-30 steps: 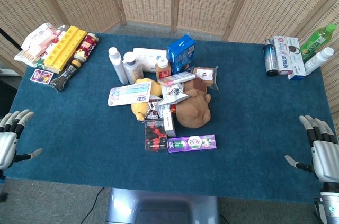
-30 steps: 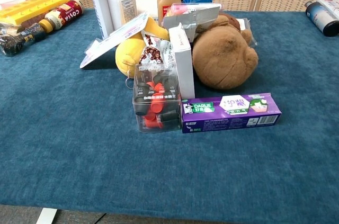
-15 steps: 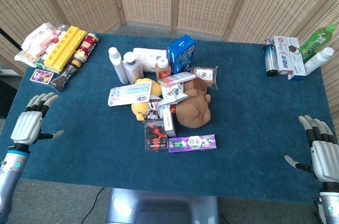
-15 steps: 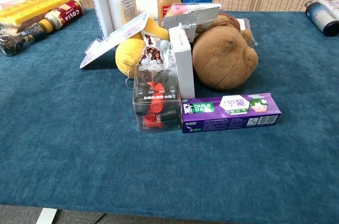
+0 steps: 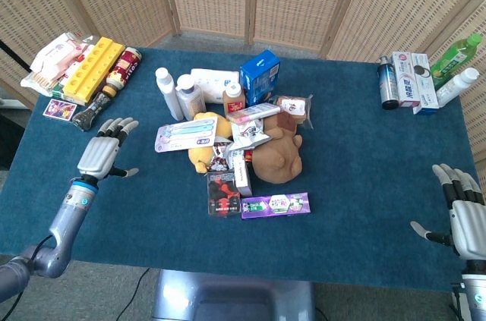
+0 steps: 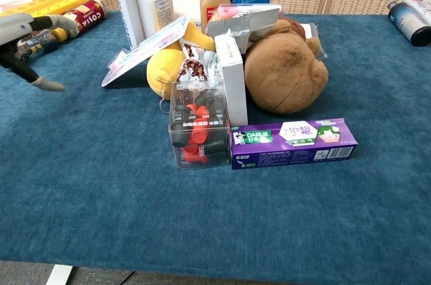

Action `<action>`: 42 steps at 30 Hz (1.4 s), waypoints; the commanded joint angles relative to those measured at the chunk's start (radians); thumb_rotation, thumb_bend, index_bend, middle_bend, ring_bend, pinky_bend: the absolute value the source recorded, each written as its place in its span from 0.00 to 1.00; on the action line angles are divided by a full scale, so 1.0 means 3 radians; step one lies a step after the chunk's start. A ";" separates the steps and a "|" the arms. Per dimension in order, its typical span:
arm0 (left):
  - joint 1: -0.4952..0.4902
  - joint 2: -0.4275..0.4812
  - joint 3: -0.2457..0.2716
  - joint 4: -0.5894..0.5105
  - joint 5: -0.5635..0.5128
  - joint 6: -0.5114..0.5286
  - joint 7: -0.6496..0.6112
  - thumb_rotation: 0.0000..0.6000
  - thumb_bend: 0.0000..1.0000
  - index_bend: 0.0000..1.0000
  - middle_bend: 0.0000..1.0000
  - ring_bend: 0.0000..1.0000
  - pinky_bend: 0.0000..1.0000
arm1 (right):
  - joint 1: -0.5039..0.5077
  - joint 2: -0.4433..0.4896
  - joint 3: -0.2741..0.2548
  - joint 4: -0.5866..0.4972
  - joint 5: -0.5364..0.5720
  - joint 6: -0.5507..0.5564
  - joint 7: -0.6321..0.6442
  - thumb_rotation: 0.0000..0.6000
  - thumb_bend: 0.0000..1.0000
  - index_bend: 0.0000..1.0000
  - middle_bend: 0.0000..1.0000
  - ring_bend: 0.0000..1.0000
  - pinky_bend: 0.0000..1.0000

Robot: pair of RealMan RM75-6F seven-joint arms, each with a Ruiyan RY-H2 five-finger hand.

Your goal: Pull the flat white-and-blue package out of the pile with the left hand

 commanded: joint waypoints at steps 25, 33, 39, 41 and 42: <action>-0.0688 -0.0678 -0.0224 0.0604 -0.0518 -0.0543 0.0436 1.00 0.00 0.10 0.00 0.00 0.00 | 0.0006 0.0054 0.0027 0.0025 0.0051 -0.0042 0.0145 1.00 0.00 0.00 0.00 0.00 0.00; -0.0802 -0.0872 -0.0266 0.0760 -0.0663 -0.0575 0.0558 1.00 0.00 0.13 0.00 0.00 0.05 | 0.0007 0.0062 0.0024 0.0029 0.0046 -0.0051 0.0165 1.00 0.00 0.00 0.00 0.00 0.00; -0.0808 -0.0987 -0.0257 0.0869 -0.0677 -0.0416 0.0688 1.00 0.00 0.32 0.55 0.46 0.71 | 0.0006 0.0062 0.0018 0.0023 0.0030 -0.0047 0.0172 1.00 0.00 0.00 0.00 0.00 0.00; -0.0801 -0.0994 -0.0249 0.0876 -0.0682 -0.0391 0.0715 1.00 0.00 0.35 0.62 0.53 0.77 | 0.0004 0.0062 0.0015 0.0020 0.0021 -0.0043 0.0175 1.00 0.00 0.00 0.00 0.00 0.00; -0.0795 -0.0993 -0.0248 0.0873 -0.0684 -0.0380 0.0719 1.00 0.00 0.36 0.65 0.56 0.79 | 0.0003 0.0063 0.0015 0.0018 0.0018 -0.0041 0.0176 1.00 0.00 0.00 0.00 0.00 0.00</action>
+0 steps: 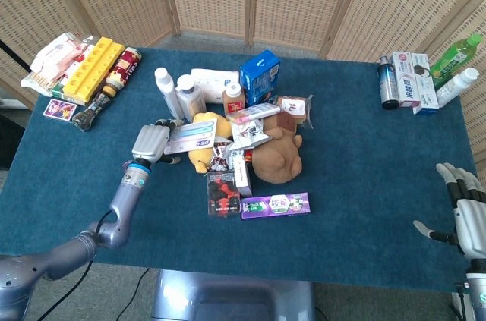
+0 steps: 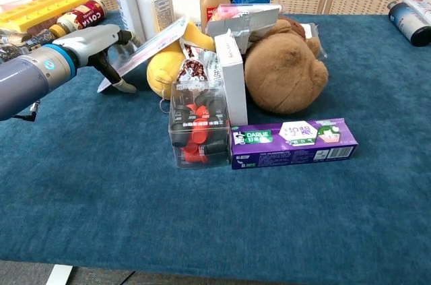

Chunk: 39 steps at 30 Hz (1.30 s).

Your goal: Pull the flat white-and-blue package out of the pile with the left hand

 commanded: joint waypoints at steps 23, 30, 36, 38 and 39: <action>0.0579 0.1236 0.0184 -0.1658 0.0573 0.0822 -0.0337 1.00 0.00 0.40 0.67 0.63 0.80 | -0.0015 -0.0003 -0.0031 -0.0056 -0.0086 0.0044 -0.0044 1.00 0.00 0.00 0.00 0.00 0.00; 0.0660 0.1631 0.0100 -0.2085 0.0589 0.0964 -0.0292 1.00 0.00 0.40 0.67 0.63 0.80 | -0.0015 -0.0007 -0.0033 -0.0065 -0.0095 0.0053 -0.0058 1.00 0.00 0.00 0.00 0.00 0.00; 0.0676 0.1804 0.0045 -0.2279 0.0561 0.1009 -0.0252 1.00 0.00 0.40 0.67 0.63 0.80 | -0.0019 -0.0006 -0.0035 -0.0073 -0.0105 0.0063 -0.0064 1.00 0.00 0.00 0.00 0.00 0.00; 0.0673 0.1837 0.0031 -0.2322 0.0549 0.1013 -0.0243 1.00 0.00 0.40 0.67 0.63 0.80 | -0.0019 -0.0008 -0.0037 -0.0075 -0.0107 0.0064 -0.0064 1.00 0.00 0.00 0.00 0.00 0.00; 0.0670 0.1848 0.0029 -0.2333 0.0549 0.1014 -0.0233 1.00 0.00 0.41 0.67 0.63 0.80 | -0.0019 -0.0008 -0.0035 -0.0075 -0.0107 0.0066 -0.0062 1.00 0.00 0.00 0.00 0.00 0.00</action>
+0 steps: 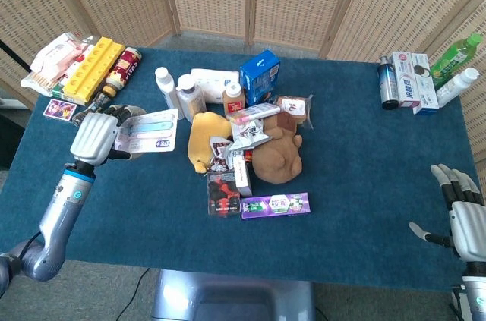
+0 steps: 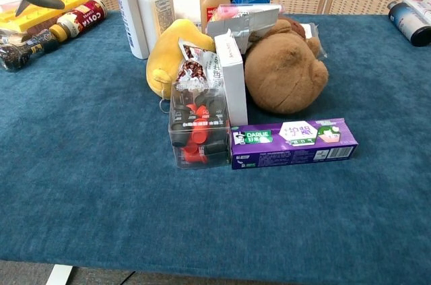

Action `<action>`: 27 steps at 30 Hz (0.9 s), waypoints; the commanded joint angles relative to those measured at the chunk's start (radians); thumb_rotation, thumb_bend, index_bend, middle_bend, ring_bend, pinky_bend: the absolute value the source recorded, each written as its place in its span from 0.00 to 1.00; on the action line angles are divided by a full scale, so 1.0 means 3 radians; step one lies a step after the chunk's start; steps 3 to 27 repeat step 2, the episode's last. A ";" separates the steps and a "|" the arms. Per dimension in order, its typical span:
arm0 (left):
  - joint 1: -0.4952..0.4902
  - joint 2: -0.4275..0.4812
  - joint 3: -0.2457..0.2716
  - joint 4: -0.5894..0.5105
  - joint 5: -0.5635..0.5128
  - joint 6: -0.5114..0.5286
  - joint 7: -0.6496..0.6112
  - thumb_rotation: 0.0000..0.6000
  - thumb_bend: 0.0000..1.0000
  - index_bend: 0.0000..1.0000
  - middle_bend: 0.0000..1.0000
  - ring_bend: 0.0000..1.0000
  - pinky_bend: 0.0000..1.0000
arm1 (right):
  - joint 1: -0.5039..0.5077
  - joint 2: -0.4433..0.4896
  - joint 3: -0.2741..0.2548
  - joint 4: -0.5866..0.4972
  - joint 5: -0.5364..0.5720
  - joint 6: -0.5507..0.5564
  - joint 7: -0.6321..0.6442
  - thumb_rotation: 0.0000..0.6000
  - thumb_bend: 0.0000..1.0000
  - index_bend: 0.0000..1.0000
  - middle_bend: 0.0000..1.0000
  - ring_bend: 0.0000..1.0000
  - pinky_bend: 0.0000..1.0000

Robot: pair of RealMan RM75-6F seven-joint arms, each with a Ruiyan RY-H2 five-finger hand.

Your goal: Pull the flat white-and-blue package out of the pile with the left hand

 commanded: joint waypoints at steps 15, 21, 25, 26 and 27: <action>-0.0011 0.0033 -0.0019 -0.0042 -0.0009 0.0018 0.0048 1.00 0.00 0.41 0.67 0.63 0.80 | -0.0001 0.0004 0.0004 0.0000 0.0000 0.0005 0.0008 1.00 0.00 0.00 0.00 0.00 0.00; -0.0011 0.0033 -0.0019 -0.0042 -0.0009 0.0018 0.0048 1.00 0.00 0.41 0.67 0.63 0.80 | -0.0001 0.0004 0.0004 0.0000 0.0000 0.0005 0.0008 1.00 0.00 0.00 0.00 0.00 0.00; -0.0011 0.0033 -0.0019 -0.0042 -0.0009 0.0018 0.0048 1.00 0.00 0.41 0.67 0.63 0.80 | -0.0001 0.0004 0.0004 0.0000 0.0000 0.0005 0.0008 1.00 0.00 0.00 0.00 0.00 0.00; -0.0011 0.0033 -0.0019 -0.0042 -0.0009 0.0018 0.0048 1.00 0.00 0.41 0.67 0.63 0.80 | -0.0001 0.0004 0.0004 0.0000 0.0000 0.0005 0.0008 1.00 0.00 0.00 0.00 0.00 0.00; -0.0011 0.0033 -0.0019 -0.0042 -0.0009 0.0018 0.0048 1.00 0.00 0.41 0.67 0.63 0.80 | -0.0001 0.0004 0.0004 0.0000 0.0000 0.0005 0.0008 1.00 0.00 0.00 0.00 0.00 0.00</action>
